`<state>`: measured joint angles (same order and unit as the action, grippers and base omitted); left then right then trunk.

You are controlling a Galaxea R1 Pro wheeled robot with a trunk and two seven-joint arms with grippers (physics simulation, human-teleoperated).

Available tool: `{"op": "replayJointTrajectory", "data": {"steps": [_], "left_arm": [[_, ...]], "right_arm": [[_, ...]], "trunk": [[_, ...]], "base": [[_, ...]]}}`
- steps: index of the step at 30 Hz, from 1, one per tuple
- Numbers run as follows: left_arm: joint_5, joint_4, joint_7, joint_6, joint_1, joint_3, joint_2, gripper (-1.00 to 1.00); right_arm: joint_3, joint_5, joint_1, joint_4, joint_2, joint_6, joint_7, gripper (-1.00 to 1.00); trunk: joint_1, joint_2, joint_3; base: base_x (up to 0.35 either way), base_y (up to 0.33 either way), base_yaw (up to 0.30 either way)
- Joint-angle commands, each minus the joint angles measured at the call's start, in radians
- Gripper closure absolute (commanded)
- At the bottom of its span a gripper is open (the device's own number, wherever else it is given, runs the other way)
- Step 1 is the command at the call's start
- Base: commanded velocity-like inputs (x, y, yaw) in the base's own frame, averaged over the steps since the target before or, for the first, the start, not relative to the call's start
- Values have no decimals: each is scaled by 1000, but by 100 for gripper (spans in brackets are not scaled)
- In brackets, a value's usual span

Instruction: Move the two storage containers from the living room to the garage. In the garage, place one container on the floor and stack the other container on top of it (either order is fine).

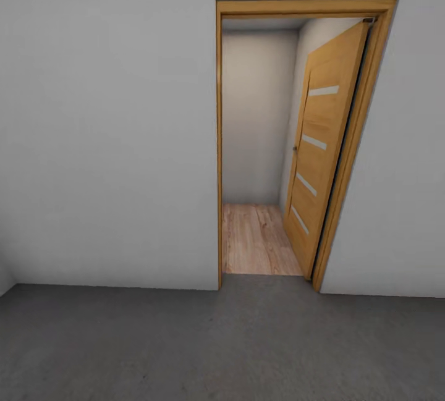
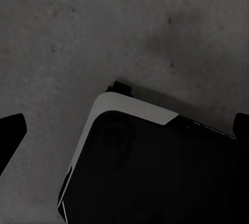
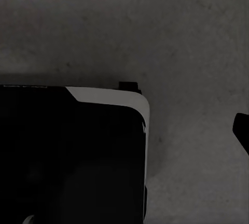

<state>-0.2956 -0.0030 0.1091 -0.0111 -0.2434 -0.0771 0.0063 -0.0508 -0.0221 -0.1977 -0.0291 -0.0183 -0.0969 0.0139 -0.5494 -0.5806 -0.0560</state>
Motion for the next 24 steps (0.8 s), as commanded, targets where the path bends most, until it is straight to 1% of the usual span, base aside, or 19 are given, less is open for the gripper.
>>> {"op": "replayJointTrajectory", "data": {"steps": [1,7,24], "left_arm": [[0,0,1,-1,-1,-7,0,-100],[0,0,1,-1,-1,-7,1,-100],[-1,0,1,-2,-1,-7,3,-100]], "right_arm": [[-5,-2,-1,-3,0,-6,1,-100],[-6,-1,0,-3,1,-5,1,-100],[-9,7,-1,-3,3,-5,1,-100]], "trunk": [[0,-2,-2],[0,-2,-2],[0,-2,-2]], "base": [[76,-37,0],[168,-116,0],[235,-173,0]]}}
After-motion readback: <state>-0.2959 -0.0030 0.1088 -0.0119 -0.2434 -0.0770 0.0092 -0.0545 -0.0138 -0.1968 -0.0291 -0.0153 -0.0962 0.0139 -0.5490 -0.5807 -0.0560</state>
